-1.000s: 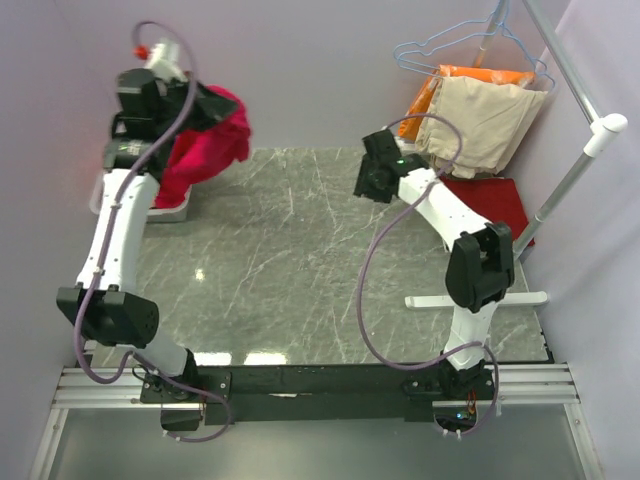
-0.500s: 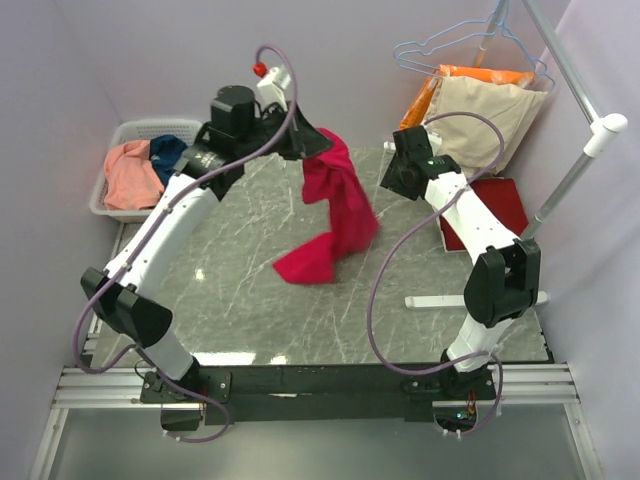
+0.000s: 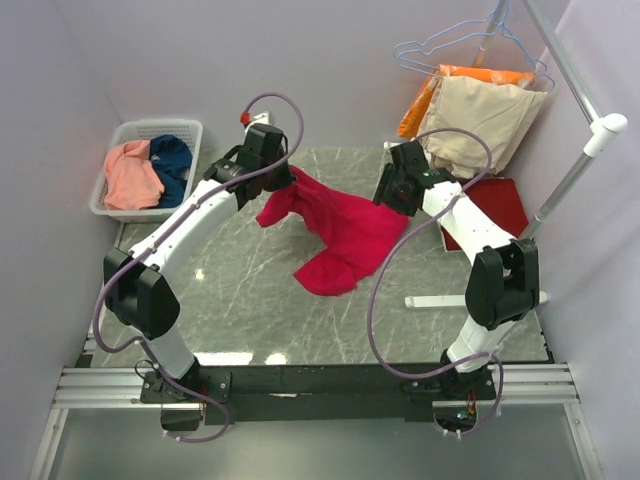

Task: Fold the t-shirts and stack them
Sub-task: Move the tshirt to the center of the board, then flatten the tshirt out

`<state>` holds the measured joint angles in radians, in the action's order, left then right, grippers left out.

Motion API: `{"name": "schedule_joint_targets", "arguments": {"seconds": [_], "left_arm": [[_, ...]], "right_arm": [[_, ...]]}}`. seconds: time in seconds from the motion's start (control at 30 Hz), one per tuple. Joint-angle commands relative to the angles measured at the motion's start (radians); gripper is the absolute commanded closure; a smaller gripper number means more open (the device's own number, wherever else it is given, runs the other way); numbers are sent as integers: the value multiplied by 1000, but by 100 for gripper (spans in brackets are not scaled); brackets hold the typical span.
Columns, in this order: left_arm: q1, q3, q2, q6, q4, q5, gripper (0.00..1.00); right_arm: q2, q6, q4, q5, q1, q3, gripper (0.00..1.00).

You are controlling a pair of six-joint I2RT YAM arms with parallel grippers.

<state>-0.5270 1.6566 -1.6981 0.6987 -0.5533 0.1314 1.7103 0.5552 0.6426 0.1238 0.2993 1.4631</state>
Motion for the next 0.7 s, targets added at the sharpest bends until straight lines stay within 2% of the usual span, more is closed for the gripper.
{"name": "schedule_joint_targets", "arguments": {"seconds": [0.0, 0.03, 0.13, 0.33, 0.5, 0.67], "left_arm": [[5, 35, 55, 113, -77, 348, 99], [4, 54, 45, 130, -109, 411, 99], [7, 90, -6, 182, -223, 470, 99], [5, 80, -41, 151, -221, 429, 99], [10, 80, -48, 134, -206, 399, 99], [21, 78, -44, 130, -214, 398, 99]], "right_arm": [[-44, -46, -35, -29, 30, -30, 32], [-32, -49, -23, -24, 34, -33, 32], [12, -52, -2, -12, 43, -43, 32], [129, -60, -24, -30, 64, -44, 32], [253, -72, -11, -26, 80, 48, 32], [308, -66, -17, -45, 84, 88, 36]]}}
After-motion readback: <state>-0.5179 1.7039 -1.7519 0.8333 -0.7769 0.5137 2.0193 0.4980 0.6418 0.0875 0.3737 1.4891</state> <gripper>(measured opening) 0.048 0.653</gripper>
